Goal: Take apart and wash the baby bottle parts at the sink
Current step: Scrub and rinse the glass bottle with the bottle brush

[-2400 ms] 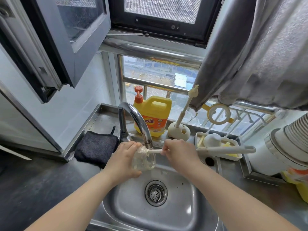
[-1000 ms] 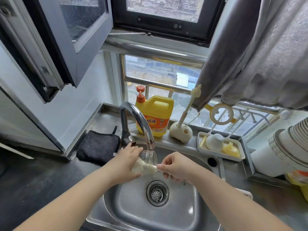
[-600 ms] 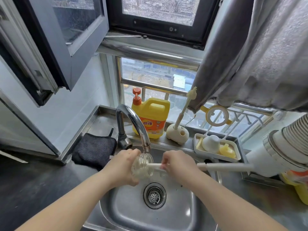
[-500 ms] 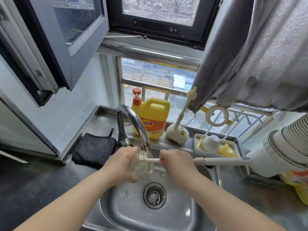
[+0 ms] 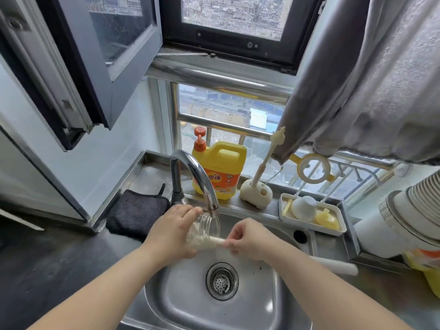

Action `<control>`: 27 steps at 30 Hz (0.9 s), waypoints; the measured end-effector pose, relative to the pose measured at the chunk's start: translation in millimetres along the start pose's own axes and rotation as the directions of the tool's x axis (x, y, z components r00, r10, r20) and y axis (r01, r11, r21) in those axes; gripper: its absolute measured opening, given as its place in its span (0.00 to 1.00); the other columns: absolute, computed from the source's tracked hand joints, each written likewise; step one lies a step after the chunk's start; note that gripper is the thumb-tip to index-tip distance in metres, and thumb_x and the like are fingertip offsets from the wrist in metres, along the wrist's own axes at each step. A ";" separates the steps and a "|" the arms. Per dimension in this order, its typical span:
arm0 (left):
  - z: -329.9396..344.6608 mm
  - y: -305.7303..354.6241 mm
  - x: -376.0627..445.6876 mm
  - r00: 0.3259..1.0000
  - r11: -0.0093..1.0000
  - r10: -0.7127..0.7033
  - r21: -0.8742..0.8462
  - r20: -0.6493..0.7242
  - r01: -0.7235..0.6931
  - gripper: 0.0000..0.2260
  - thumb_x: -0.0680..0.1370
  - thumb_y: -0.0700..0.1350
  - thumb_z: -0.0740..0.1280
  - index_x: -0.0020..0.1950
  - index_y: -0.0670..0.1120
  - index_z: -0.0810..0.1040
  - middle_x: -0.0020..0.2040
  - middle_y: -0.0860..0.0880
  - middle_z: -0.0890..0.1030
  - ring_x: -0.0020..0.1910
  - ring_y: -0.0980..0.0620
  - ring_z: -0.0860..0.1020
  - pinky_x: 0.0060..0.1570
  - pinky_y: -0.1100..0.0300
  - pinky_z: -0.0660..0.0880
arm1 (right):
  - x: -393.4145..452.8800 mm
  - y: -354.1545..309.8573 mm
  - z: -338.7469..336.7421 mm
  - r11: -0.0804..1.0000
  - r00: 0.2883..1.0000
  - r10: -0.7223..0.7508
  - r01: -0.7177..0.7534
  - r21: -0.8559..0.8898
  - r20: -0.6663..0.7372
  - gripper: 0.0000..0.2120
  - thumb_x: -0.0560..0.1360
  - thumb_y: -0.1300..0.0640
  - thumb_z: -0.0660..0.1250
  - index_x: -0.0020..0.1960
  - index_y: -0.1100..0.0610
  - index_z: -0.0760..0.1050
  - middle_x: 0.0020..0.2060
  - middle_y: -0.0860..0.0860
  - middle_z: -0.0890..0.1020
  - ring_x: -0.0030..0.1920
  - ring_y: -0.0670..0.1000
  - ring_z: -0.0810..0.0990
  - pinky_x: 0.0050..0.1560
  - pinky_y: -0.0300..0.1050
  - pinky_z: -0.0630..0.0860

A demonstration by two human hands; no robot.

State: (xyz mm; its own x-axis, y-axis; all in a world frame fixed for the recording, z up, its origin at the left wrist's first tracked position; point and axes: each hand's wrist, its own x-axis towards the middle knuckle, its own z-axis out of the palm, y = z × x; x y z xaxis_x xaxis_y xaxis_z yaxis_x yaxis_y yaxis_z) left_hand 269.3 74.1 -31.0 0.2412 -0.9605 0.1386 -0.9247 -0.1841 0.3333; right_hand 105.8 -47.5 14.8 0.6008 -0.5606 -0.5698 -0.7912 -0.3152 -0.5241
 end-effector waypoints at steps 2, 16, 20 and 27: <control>0.0 -1.1 -2.5 0.996 0.996 -0.056 -0.059 0.076 0.061 0.40 0.63 0.56 0.77 0.72 0.51 0.66 0.66 0.55 0.70 0.68 0.54 0.67 0.62 0.62 0.70 | 0.8 0.8 -4.3 0.994 0.979 -0.047 0.026 -0.105 -0.197 0.06 0.73 0.49 0.70 0.39 0.48 0.77 0.31 0.43 0.79 0.31 0.41 0.74 0.33 0.38 0.70; 19.2 -8.5 -7.8 0.987 0.990 0.139 -0.003 -0.076 -0.140 0.41 0.51 0.53 0.81 0.61 0.48 0.69 0.51 0.49 0.79 0.51 0.45 0.79 0.47 0.51 0.80 | -12.2 -1.0 4.3 0.941 0.938 -0.002 -0.115 0.317 0.347 0.17 0.79 0.52 0.64 0.32 0.55 0.73 0.26 0.49 0.76 0.23 0.44 0.65 0.22 0.35 0.59; 18.3 -6.6 -9.2 0.992 0.993 0.112 0.027 -0.062 -0.111 0.41 0.50 0.55 0.80 0.60 0.48 0.70 0.50 0.49 0.80 0.49 0.46 0.80 0.47 0.53 0.80 | -11.5 -5.2 9.4 0.999 0.981 0.027 -0.030 0.012 0.190 0.12 0.78 0.49 0.63 0.40 0.54 0.75 0.32 0.48 0.78 0.29 0.46 0.73 0.27 0.37 0.68; 7.0 1.7 -5.1 0.991 0.994 -0.035 -0.095 0.129 0.048 0.42 0.64 0.56 0.76 0.75 0.51 0.61 0.69 0.56 0.66 0.70 0.55 0.61 0.67 0.61 0.64 | -8.2 -3.0 11.9 0.601 0.717 -0.620 0.174 -0.780 -0.319 0.20 0.48 0.61 0.79 0.32 0.54 0.71 0.26 0.49 0.75 0.23 0.52 0.75 0.26 0.39 0.55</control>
State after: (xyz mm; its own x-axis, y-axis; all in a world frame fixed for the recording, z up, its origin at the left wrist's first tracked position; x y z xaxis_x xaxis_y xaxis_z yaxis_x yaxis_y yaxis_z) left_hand 264.4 77.2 -37.6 0.2338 -0.9723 0.0049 -0.8800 -0.2094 0.4262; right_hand 104.6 -32.8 13.5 0.8850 -0.4502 0.1183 -0.4604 -0.8841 0.0796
